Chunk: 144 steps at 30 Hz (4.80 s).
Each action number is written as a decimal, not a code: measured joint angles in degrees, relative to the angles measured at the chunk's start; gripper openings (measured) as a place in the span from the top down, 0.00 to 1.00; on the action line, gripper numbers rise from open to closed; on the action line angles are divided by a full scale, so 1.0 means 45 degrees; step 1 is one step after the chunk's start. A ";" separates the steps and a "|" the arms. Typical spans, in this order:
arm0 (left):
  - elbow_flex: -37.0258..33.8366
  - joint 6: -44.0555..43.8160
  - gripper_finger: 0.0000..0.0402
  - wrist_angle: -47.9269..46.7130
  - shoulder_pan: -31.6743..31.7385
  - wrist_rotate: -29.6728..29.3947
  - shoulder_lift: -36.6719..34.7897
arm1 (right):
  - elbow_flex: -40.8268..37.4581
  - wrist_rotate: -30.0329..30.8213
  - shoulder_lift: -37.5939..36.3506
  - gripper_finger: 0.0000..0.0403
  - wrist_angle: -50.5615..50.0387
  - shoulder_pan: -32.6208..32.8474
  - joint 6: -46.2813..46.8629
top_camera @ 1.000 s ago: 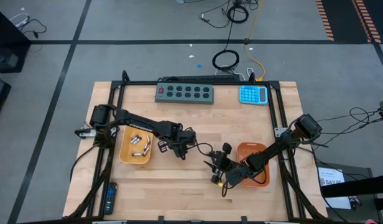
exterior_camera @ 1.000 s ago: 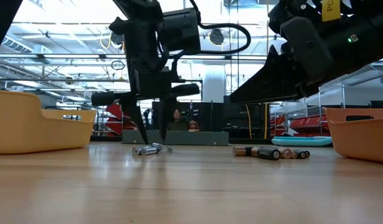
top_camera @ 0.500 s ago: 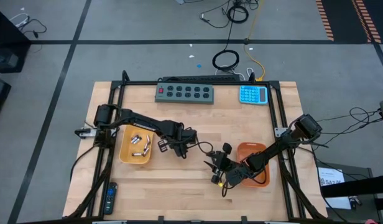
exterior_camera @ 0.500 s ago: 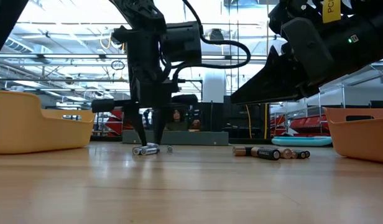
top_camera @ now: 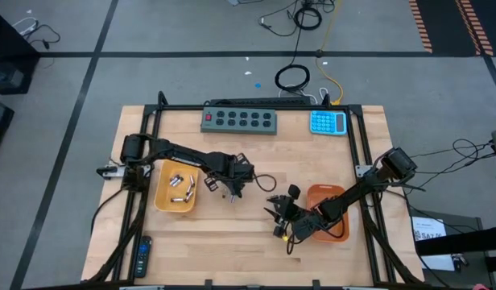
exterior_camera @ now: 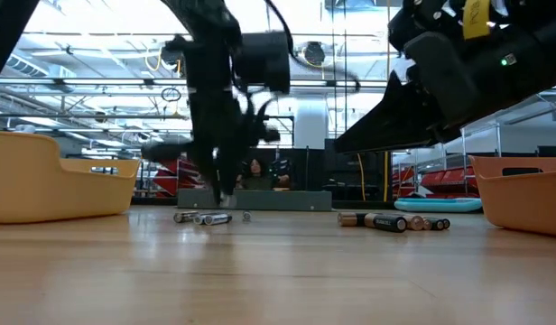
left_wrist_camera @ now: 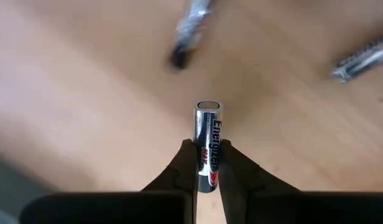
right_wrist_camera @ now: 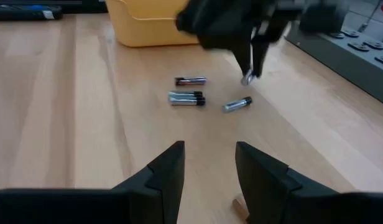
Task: Sort batteries
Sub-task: Put the silver battery into the yellow bin
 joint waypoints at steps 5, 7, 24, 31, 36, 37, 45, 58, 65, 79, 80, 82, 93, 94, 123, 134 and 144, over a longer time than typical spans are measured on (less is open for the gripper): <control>0.0906 -0.4548 0.90 -0.2955 -0.0431 0.0681 -0.0879 | -0.0004 -0.0004 0.0000 0.67 -0.0167 -0.0156 -0.0005; 0.1177 -0.7312 0.90 -0.4778 -0.0503 0.1874 -0.1086 | -0.0005 -0.0004 0.0000 0.67 -0.0189 -0.0157 -0.0012; -0.2111 -1.4008 0.85 -0.7299 -0.1203 0.4638 -0.3066 | -0.0005 -0.0023 0.0000 0.67 0.0151 0.0029 0.0000; -0.2509 -1.3907 0.76 -0.6782 -0.1203 0.4609 -0.3081 | -0.0005 -0.0010 0.0000 0.67 0.0189 0.0029 0.0000; -0.2514 -1.3928 0.76 -0.6766 -0.1203 0.4604 -0.3081 | -0.0005 -0.0006 0.0000 0.67 0.0208 0.0029 -0.0005; -0.2514 -1.3971 0.76 -0.6763 -0.1203 0.4597 -0.3081 | -0.0005 -0.0008 0.0000 0.67 0.0208 0.0029 -0.0005; -0.2511 -1.3889 0.75 -0.6989 -0.1208 0.3706 -0.3081 | -0.0005 -0.0005 0.0000 0.67 0.0271 0.0029 0.0043; -0.1018 -1.3969 0.75 -0.6012 -0.1329 0.0637 -0.4178 | 0.0036 0.0309 0.0005 0.67 0.1093 -0.0265 -0.0367; -0.1013 -1.2636 0.75 -0.3080 -0.1287 0.0262 -0.3568 | 0.0461 -0.0398 0.0005 0.67 0.0938 -0.0511 -0.0786; -0.1013 -1.5279 0.75 0.0758 0.0348 0.3220 -0.2119 | 0.0466 -0.0248 0.0000 0.67 -0.0571 -0.0501 -0.0335; -0.1013 -1.5526 0.74 0.0965 0.0447 0.3467 -0.2110 | 0.0466 -0.0251 0.0000 0.67 -0.0582 -0.0501 -0.0348; -0.1013 -1.5933 0.72 0.1252 0.0594 0.3917 -0.2085 | 0.0466 -0.0253 0.0000 0.67 -0.0612 -0.0501 -0.0405; -0.0998 -1.7713 0.50 0.2611 0.0648 0.4754 -0.1435 | 0.0478 0.0035 -0.0425 0.67 -0.0795 -0.0511 -0.0795; -0.0998 -1.7891 0.50 0.2673 0.0648 0.4894 -0.1281 | 0.0481 0.0131 -0.0531 0.67 -0.0910 -0.0511 -0.0873; 0.0723 -1.9027 0.50 0.0945 0.0935 0.4862 0.0160 | 0.0476 0.0272 -0.0651 0.67 -0.1061 -0.1176 -0.2361; 0.0809 -1.8755 0.50 0.0756 0.1042 0.4862 0.0386 | 0.0476 0.0267 -0.0651 0.67 -0.0857 -0.1176 -0.2740; 0.0809 -1.0620 0.50 0.0404 0.0763 0.3941 0.0232 | 0.0476 0.0233 -0.0651 0.67 -0.0875 -0.1176 -0.2727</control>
